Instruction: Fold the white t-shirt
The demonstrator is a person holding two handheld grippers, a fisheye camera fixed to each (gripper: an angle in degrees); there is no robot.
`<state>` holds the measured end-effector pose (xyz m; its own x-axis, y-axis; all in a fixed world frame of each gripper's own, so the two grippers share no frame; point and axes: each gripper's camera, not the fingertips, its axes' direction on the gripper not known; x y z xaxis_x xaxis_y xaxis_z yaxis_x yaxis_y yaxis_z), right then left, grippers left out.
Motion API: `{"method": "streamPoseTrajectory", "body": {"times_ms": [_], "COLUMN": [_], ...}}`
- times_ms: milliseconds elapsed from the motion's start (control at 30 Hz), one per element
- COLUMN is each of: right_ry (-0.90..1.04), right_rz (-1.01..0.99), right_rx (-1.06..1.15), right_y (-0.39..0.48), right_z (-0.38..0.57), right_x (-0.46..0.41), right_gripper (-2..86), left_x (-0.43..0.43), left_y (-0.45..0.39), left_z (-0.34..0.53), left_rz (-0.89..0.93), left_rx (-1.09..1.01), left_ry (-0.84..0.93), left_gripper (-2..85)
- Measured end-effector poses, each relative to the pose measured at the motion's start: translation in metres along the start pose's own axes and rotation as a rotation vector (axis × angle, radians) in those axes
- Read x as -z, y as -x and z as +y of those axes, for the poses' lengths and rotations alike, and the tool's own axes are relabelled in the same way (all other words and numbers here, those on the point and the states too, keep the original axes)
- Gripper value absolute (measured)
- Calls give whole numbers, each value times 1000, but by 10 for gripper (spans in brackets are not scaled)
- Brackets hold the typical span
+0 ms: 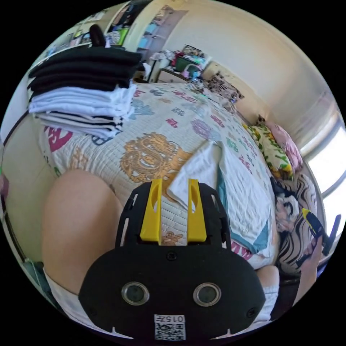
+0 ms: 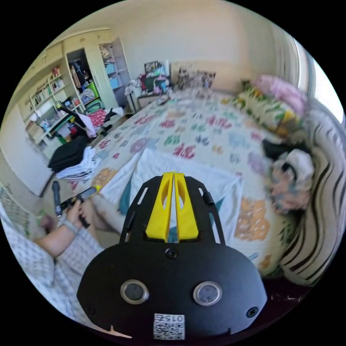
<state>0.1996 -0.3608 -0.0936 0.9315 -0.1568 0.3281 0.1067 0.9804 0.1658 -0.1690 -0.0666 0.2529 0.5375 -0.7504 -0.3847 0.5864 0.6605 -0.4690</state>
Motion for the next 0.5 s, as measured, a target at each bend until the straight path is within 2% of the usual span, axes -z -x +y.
{"method": "streamPoseTrajectory", "body": {"times_ms": [100,167,233,300,500], "right_ry": [-125,-3,124,219,453], "right_rz": [59,-20,-87,-124,-76], "right_rx": [104,182,199,232,441], "right_y": [63,102,128,154,239], "right_z": [-34,-71,-103,-136,-234], "right_x": [-8,-42,-76,-110,-217], "right_gripper": [-4,7,67,84,75], "left_x": [-14,-18,-19,-19,-18], "left_y": [9,8,13,19,26], "left_z": [3,5,8,11,13], "left_rz": [32,16,12,26,30], "left_rx": [18,-7,0,22,41], "left_ry": [54,48,37,15,8], "left_gripper": [114,113,111,107,110]}}
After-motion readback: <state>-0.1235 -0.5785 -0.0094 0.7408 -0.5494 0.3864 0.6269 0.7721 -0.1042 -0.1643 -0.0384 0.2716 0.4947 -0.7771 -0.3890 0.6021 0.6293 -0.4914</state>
